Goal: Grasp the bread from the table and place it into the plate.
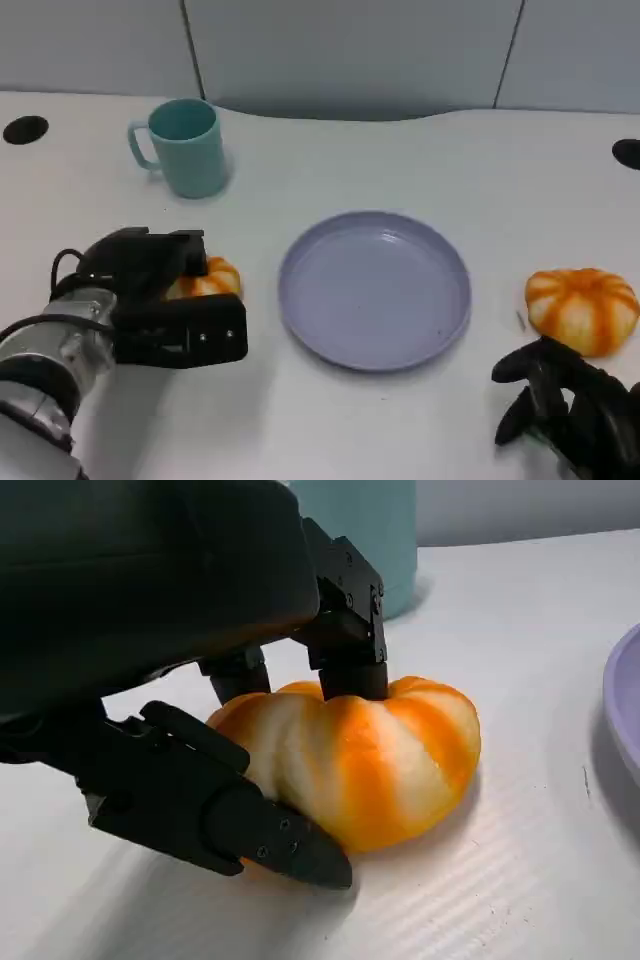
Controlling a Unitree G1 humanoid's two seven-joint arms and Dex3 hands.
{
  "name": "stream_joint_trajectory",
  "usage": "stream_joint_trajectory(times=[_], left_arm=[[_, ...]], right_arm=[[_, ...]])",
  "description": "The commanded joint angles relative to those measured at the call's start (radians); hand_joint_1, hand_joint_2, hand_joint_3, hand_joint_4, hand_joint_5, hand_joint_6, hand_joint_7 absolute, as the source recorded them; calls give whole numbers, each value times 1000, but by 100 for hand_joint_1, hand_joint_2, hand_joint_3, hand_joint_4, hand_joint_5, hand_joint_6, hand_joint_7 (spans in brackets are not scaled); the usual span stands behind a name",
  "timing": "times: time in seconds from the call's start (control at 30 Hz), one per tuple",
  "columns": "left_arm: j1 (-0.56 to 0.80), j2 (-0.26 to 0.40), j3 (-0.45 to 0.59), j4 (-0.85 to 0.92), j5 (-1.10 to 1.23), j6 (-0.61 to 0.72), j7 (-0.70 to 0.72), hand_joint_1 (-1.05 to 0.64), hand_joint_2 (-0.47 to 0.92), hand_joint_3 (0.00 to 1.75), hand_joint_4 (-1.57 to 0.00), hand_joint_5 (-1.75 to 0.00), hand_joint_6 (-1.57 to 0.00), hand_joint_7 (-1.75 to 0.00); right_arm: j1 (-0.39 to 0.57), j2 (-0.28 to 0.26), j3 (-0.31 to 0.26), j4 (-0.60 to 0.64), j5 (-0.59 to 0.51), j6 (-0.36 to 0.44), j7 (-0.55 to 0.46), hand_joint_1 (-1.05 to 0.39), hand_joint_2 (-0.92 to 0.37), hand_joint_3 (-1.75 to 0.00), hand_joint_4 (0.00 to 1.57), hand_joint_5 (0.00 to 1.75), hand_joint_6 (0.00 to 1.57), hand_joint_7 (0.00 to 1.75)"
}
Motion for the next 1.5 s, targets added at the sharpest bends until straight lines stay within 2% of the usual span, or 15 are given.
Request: stream_joint_trajectory(times=[0.03, 0.07, 0.13, 0.17, 0.2, 0.33, 0.6, 0.9, 1.0, 1.27, 1.3, 1.33, 1.4, 1.47, 1.5], left_arm=[[26, 17, -6, 9, -2, 0, -15, -22, 92, 18, -71, -175, -53, -175], [26, 17, -6, 9, -2, 0, -15, -22, 92, 18, -71, -175, -53, -175], [13, 3, 220, -96, -281, -202, -105, -19, 89, 16, -72, -175, -54, -175], [5, -6, 284, -133, -365, -272, -138, -15, 86, 14, -73, -175, -54, -175], [-5, -17, 316, -158, -413, -313, -168, -13, 86, 13, -73, -175, -55, -175], [-27, -56, 328, -188, -450, -377, -241, -10, 85, 11, -75, -175, -55, -175], [-84, -161, 259, -212, -368, -399, -201, -11, 83, 10, -90, -175, -68, -175], [-126, -198, 158, -190, -241, -342, -203, -8, 83, 12, -91, -175, -65, -175], [-137, -226, 94, -141, -171, -281, -181, -12, 82, 13, -94, -175, -67, -175], [-161, -210, 12, -95, -88, -276, -184, -21, 80, 14, -91, -175, -65, -175], [-171, -199, -5, -91, -75, -290, -216, -39, 84, 9, -57, -159, -48, -143], [-178, -191, -16, -87, -67, -300, -239, -46, 86, 6, -44, -151, -44, -122], [-184, -187, -23, -84, -64, -306, -256, -52, 88, 2, -33, -144, -41, -104], [-194, -182, -39, -87, -53, -310, -265, -53, 88, 1, -31, -142, -41, -100], [-201, -179, -50, -91, -43, -312, -270, -62, 90, 1, -15, -99, -28, -67]], right_arm=[[7, -6, -5, -2, 1, 1, -3, -30, -92, -59, 56, 175, 43, 154], [7, -6, -5, -2, 1, 1, -3, -30, -92, -59, 56, 175, 43, 154], [-5, -1, -1, 19, -1, -12, -1, -30, -92, -59, 56, 175, 43, 154], [-9, 2, 0, 25, -1, -13, -3, -30, -92, -58, 56, 175, 44, 154], [-11, 5, 0, 26, -1, -10, -6, -30, -92, -58, 56, 175, 44, 154], [-16, 7, 1, 24, -4, 3, -12, -30, -92, -57, 56, 175, 44, 153], [-19, 11, 0, 35, -4, -6, -7, -30, -92, -56, 57, 174, 45, 152], [-9, 12, 4, 10, -11, 17, -25, -30, -92, -57, 54, 175, 44, 151], [-2, 9, 8, 9, -15, 3, -21, -30, -92, -58, 55, 175, 44, 151], [2, 20, 5, 4, -2, 10, -20, -30, -92, -57, 55, 175, 45, 152], [2, 19, 6, 2, -4, 10, -19, -30, -92, -57, 55, 175, 44, 152], [2, 18, 8, 1, -5, 11, -18, -29, -92, -57, 55, 175, 44, 153], [2, 18, 9, 0, -5, 12, -18, -29, -92, -57, 55, 175, 44, 153], [3, 18, 10, -1, -8, 10, -19, -29, -92, -58, 55, 175, 44, 153], [4, 18, 11, -1, -10, 8, -20, -30, -92, -57, 56, 175, 45, 153]])
